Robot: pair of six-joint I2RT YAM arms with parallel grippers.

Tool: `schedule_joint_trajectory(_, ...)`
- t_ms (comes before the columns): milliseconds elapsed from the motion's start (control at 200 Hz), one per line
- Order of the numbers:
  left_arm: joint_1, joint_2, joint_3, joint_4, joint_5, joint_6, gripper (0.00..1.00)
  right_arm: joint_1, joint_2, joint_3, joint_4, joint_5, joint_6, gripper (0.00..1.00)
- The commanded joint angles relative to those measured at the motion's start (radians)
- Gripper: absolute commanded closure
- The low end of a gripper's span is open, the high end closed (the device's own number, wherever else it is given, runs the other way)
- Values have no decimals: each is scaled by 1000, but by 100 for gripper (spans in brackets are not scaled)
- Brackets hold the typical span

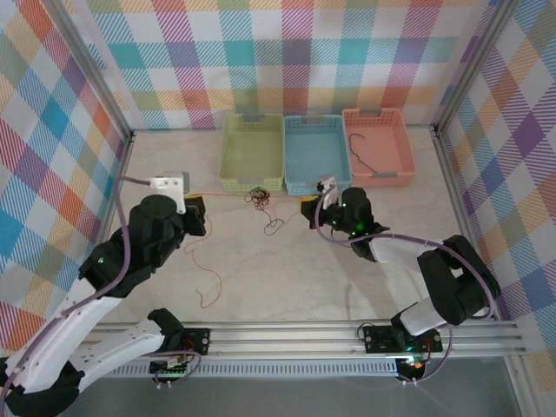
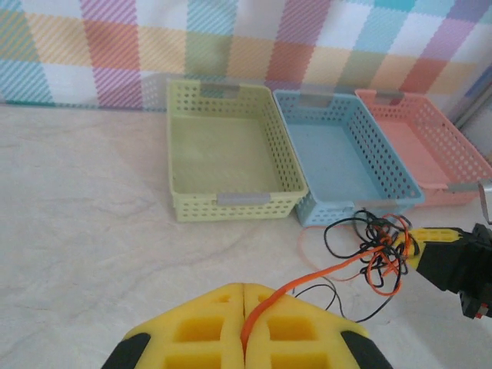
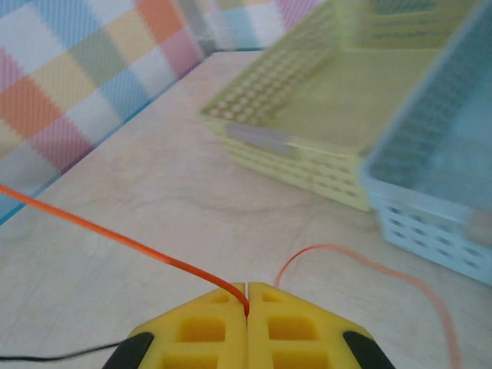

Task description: Untangle the cables

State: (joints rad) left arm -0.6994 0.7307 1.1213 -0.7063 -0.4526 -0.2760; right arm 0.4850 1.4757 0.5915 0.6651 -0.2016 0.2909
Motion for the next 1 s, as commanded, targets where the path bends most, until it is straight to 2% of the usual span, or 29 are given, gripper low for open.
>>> schedule_joint_trajectory(0, 12, -72, 8, -15, -115, -20, 100, -54, -33, -48, -27, 176, 105, 100)
schedule_joint_trajectory(355, 12, -189, 15, -36, -191, -41, 100, -148, -128, -111, -212, 464, 279, 100)
schedule_joint_trajectory(735, 13, -286, 96, -127, -249, -19, 100, -229, -108, -118, -238, 440, 360, 100)
schedule_joint_trajectory(995, 13, -227, 59, -76, -119, -33, 100, -229, -83, -102, -206, 362, 330, 100)
